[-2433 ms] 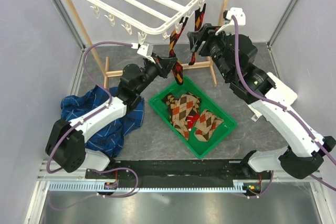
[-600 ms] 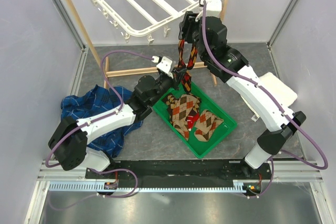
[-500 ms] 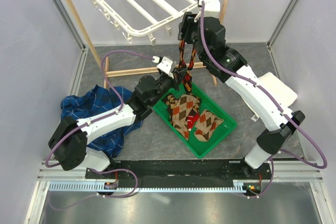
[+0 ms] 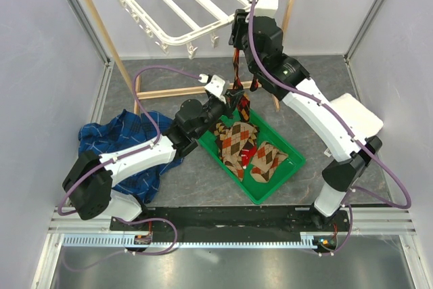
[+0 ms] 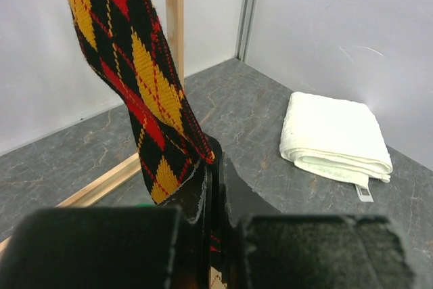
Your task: Remove the socks clipped to the hanger
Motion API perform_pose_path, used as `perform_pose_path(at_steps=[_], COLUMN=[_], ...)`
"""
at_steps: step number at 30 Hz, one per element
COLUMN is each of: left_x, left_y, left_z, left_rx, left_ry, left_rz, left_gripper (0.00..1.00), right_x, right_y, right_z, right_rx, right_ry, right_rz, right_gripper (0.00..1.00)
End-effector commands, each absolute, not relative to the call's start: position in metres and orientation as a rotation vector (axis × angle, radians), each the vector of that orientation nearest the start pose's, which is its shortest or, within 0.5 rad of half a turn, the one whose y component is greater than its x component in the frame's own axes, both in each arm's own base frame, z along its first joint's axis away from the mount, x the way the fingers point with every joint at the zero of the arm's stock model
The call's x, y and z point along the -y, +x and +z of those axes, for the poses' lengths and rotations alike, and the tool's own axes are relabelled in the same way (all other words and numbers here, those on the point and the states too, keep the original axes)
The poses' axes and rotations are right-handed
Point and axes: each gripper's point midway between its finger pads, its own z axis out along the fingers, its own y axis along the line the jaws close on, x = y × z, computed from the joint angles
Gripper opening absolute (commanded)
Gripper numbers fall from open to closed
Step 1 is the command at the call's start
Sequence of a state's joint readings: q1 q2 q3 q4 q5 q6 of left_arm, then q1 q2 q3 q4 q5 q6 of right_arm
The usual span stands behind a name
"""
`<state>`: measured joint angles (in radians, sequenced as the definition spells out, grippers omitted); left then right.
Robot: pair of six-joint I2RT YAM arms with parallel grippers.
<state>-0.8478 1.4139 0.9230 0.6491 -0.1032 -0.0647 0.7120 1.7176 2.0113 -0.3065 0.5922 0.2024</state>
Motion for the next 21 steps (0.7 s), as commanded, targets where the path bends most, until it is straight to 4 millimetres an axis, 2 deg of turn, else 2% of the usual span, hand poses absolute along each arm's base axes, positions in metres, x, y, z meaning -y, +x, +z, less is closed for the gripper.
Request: perform_pose_path(at_steps=[1, 8, 9, 10, 12, 15, 16, 18, 20, 21], left_x=[0.349, 0.349, 0.349, 0.349, 0.349, 0.348, 0.348, 0.347, 0.347, 0.347], left_y=[0.327, 0.326, 0.326, 0.326, 0.326, 0.327, 0.327, 0.327, 0.328, 0.328], left_z=[0.336, 0.335, 0.334, 0.335, 0.336, 0.334, 0.335, 0.335, 0.336, 0.334], left_rx=[-1.295, -1.293, -1.294, -1.293, -1.291, -1.296, -1.293, -1.293, -1.291, -1.293], left_ry=[0.455, 0.451, 0.452, 0.453, 0.452, 0.451, 0.450, 0.448, 0.449, 0.450], left_rz=[-0.673, -0.675, -0.674, -0.676, -0.676, -0.671, -0.669, -0.663, -0.655, -0.652], left_gripper=[0.02, 0.02, 0.02, 0.02, 0.02, 0.02, 0.02, 0.02, 0.02, 0.02], right_x=[-0.258, -0.260, -0.260, -0.259, -0.259, -0.260, -0.258, -0.258, -0.257, -0.255], right_y=[0.442, 0.447, 0.447, 0.448, 0.447, 0.447, 0.444, 0.441, 0.435, 0.431], right_z=[0.489, 0.487, 0.487, 0.487, 0.486, 0.483, 0.485, 0.481, 0.483, 0.483], right_rx=[-1.503, -1.505, -1.503, -1.503, -1.503, -1.510, -1.511, -1.523, -1.523, -1.524], right_ry=[0.085, 0.087, 0.090, 0.092, 0.093, 0.085, 0.088, 0.084, 0.080, 0.074], right_rz=[0.241, 0.229, 0.230, 0.226, 0.225, 0.221, 0.226, 0.239, 0.259, 0.263], right_gripper=[0.49, 0.38, 0.31, 0.16, 0.12, 0.16, 0.30, 0.40, 0.42, 0.37])
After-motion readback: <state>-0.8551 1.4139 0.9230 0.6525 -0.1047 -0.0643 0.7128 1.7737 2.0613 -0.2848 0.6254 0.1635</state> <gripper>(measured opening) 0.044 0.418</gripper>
